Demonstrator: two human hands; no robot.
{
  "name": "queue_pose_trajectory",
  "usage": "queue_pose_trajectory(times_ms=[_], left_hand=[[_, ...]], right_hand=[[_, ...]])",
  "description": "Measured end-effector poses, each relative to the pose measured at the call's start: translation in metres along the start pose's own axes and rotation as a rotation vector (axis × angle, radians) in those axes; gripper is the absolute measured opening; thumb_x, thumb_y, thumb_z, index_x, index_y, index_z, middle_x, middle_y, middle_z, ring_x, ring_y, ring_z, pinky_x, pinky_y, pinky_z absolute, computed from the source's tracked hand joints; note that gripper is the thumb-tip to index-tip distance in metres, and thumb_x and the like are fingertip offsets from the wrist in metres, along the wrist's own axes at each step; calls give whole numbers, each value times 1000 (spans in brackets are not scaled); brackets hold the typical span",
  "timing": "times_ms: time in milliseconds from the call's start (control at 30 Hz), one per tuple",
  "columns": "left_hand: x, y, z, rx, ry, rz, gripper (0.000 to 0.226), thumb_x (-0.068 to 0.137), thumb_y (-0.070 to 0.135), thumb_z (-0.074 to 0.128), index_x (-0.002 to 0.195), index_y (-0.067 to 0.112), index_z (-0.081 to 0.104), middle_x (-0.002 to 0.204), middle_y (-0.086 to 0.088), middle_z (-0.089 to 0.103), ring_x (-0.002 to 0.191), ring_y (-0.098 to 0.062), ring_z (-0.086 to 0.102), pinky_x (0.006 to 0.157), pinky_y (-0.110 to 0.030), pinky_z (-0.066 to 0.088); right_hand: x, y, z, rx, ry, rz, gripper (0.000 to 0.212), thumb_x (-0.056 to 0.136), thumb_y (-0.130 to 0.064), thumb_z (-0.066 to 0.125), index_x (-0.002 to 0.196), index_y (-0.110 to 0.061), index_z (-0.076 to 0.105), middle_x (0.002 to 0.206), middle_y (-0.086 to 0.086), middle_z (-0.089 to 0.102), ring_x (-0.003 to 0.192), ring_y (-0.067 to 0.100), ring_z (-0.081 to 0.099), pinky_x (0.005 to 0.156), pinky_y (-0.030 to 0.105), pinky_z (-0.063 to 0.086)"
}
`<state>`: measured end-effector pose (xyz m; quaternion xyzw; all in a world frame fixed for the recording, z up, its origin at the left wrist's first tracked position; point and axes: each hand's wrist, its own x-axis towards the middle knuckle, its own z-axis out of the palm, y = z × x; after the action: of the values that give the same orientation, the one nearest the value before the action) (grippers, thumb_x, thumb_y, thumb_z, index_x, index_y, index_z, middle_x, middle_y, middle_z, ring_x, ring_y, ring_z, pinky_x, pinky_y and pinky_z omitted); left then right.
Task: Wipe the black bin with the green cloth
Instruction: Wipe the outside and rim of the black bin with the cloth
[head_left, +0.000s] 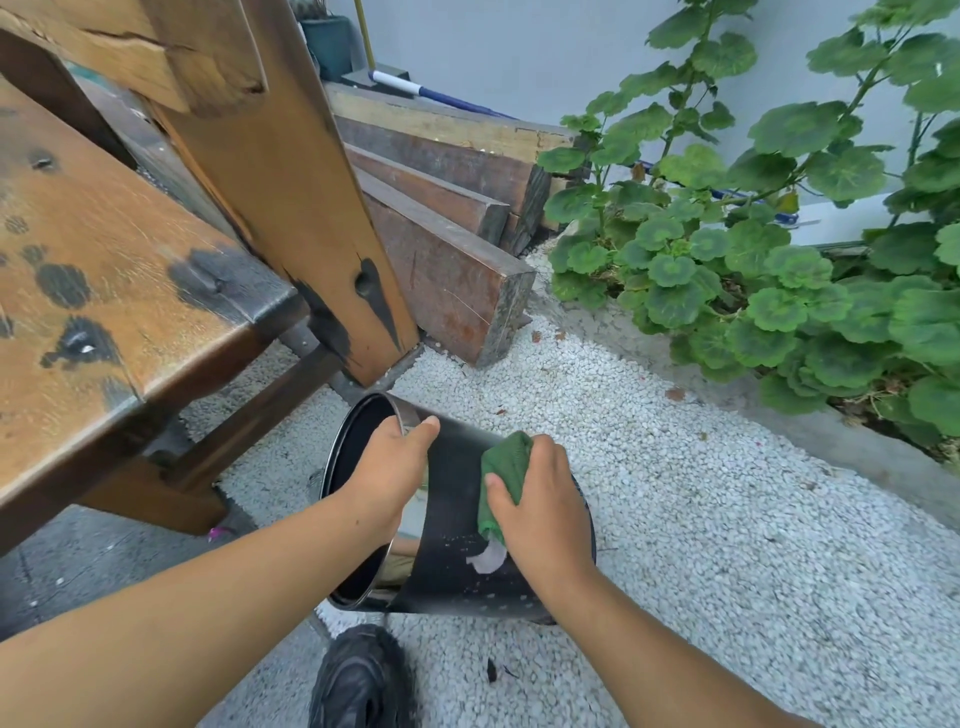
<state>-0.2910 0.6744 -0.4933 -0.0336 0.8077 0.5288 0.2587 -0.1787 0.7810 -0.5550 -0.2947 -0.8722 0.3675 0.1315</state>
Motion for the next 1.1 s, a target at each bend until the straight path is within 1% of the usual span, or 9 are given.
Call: queue_pose_trajectory(times_ms=[167, 267, 400, 500, 567, 633, 800, 967, 1100], left_hand=[[7, 5, -12, 28, -58, -19, 7, 101, 29, 52, 98, 23, 54, 103, 13, 54, 96, -7, 49, 86, -31, 32], [12, 8, -20, 14, -46, -49, 23, 97, 27, 61, 113, 12, 57, 112, 1, 59, 104, -15, 55, 86, -33, 34], [3, 3, -36, -120, -240, -148, 13, 90, 12, 68, 100, 4, 71, 100, -15, 74, 81, -20, 75, 64, -29, 58], [-5, -12, -51, -120, -512, -251, 34, 80, 8, 76, 114, 8, 71, 117, -19, 72, 106, -33, 70, 88, -45, 59], [-9, -21, -57, -21, -701, -296, 46, 71, 5, 80, 116, 13, 73, 125, -16, 69, 116, -34, 65, 99, -46, 51], [-11, -28, -60, 35, -756, -314, 50, 68, 1, 77, 117, 12, 72, 127, -16, 68, 120, -33, 63, 106, -47, 45], [-14, -23, -60, 40, -549, -251, 32, 81, -3, 66, 105, 13, 77, 109, -11, 76, 98, -26, 73, 85, -39, 55], [-11, -7, -60, 6, -305, -203, 25, 89, 6, 60, 114, 4, 66, 116, -19, 71, 111, -39, 64, 106, -56, 42], [-12, 9, -47, -23, -195, -160, 8, 89, 12, 60, 95, 6, 59, 124, -17, 64, 117, -30, 54, 109, -47, 34]], right_hand=[[9, 31, 0, -86, -38, 132, 34, 96, -43, 57, 112, -20, 39, 106, -2, 47, 79, 17, 58, 60, 35, 50], [12, 42, 1, -139, -51, 194, 34, 96, -43, 56, 112, -18, 39, 106, 0, 48, 78, 19, 58, 58, 34, 47], [11, 49, 3, -178, -44, 228, 32, 97, -41, 56, 110, -18, 39, 105, 1, 48, 73, 19, 56, 53, 32, 42], [9, 51, 5, -199, -47, 222, 30, 97, -39, 57, 108, -18, 38, 104, 1, 48, 71, 20, 58, 49, 31, 39], [8, 53, 6, -204, -49, 217, 30, 97, -39, 57, 109, -18, 38, 104, 1, 49, 68, 18, 55, 45, 28, 34], [7, 54, 7, -218, -56, 208, 30, 97, -38, 57, 111, -18, 39, 105, 1, 49, 67, 17, 53, 44, 27, 31], [8, 52, 3, -200, -40, 222, 29, 98, -35, 57, 113, -17, 41, 107, 1, 48, 72, 19, 56, 53, 32, 42], [18, 27, -13, -46, 60, 165, 28, 97, -34, 59, 113, -19, 42, 109, -1, 49, 79, 18, 57, 60, 34, 48], [15, -8, -25, 162, 54, 34, 28, 94, -38, 61, 113, -27, 43, 105, -12, 48, 80, 1, 54, 57, 17, 38]])
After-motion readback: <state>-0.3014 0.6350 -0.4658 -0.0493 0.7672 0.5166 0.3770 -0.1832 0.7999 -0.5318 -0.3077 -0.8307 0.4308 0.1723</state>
